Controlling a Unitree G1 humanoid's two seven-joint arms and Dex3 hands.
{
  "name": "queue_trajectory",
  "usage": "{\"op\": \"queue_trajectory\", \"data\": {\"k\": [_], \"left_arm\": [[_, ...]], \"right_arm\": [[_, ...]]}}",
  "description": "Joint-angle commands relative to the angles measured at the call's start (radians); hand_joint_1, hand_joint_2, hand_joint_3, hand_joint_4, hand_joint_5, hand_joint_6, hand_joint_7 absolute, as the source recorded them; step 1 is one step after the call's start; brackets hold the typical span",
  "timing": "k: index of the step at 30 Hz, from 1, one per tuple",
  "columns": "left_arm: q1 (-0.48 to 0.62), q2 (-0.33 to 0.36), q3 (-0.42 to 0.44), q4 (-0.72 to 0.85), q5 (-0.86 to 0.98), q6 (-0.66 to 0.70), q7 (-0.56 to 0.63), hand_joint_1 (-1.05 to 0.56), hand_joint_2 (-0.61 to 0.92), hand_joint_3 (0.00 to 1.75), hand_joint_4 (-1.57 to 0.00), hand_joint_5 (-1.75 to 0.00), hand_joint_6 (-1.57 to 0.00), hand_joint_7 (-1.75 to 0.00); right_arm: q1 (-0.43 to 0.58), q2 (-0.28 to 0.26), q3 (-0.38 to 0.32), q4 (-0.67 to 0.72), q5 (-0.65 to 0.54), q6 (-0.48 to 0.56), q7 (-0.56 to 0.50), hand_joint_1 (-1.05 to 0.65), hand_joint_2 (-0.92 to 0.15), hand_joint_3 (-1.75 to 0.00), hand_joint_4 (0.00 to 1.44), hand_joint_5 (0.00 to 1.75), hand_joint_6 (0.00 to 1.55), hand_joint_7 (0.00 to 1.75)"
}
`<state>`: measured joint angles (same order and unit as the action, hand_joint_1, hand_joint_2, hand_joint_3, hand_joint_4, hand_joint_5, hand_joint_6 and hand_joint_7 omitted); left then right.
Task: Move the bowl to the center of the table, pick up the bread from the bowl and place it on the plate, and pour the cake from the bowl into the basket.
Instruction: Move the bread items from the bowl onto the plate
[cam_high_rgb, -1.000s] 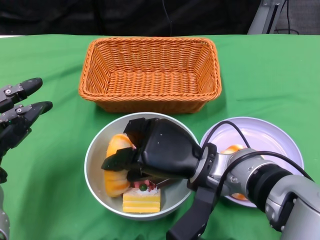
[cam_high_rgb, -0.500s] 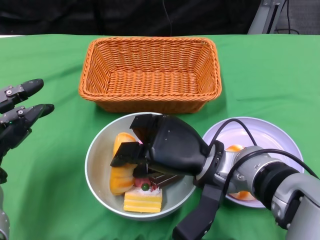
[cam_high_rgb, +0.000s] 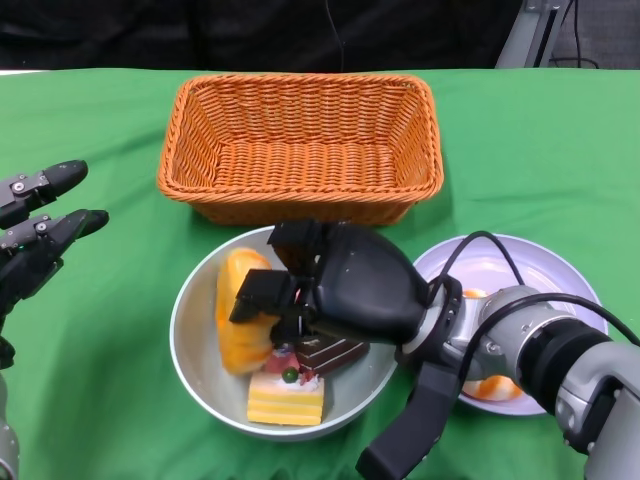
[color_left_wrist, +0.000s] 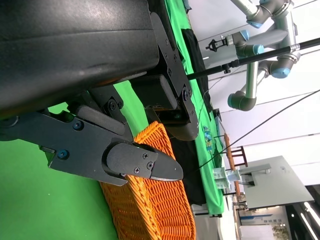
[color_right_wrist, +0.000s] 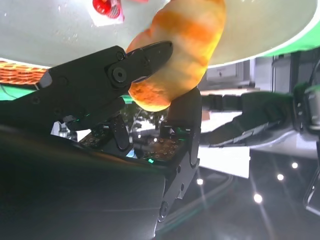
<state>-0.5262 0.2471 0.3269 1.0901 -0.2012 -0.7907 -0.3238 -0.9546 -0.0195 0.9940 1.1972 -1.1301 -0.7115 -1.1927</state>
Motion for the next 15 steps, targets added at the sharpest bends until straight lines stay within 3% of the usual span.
{"op": "queue_trajectory", "data": {"k": [1,3,7,15], "left_arm": [[-0.018,0.010,0.014,0.007,-0.022,0.011,-0.009,-0.51,0.92,0.16,-1.07,-0.13,-1.00,-0.01],[-0.018,0.011,0.015,0.007,-0.024,0.012,-0.012,-0.50,0.92,0.16,-1.08,-0.13,-1.00,-0.01],[-0.019,0.013,0.013,0.010,-0.022,0.007,-0.007,-0.50,0.92,0.16,-1.07,-0.13,-1.00,-0.01],[-0.020,0.019,0.013,0.016,-0.028,0.011,-0.018,-0.49,0.92,0.17,-1.08,-0.12,-1.00,-0.01]], "right_arm": [[-0.010,-0.023,-0.018,-0.022,0.010,-0.010,-0.029,-0.21,-0.85,0.00,0.68,1.73,0.75,1.20],[-0.006,-0.029,-0.025,-0.027,0.016,-0.021,-0.029,-0.20,-0.84,0.00,0.69,1.72,0.78,1.15],[0.007,-0.051,-0.046,-0.052,0.025,-0.037,-0.022,-0.23,-0.82,0.00,0.75,1.62,0.92,0.83],[0.038,-0.106,-0.101,-0.112,0.062,-0.109,0.012,-0.11,-0.89,-0.02,0.79,1.49,0.93,0.82]]}}
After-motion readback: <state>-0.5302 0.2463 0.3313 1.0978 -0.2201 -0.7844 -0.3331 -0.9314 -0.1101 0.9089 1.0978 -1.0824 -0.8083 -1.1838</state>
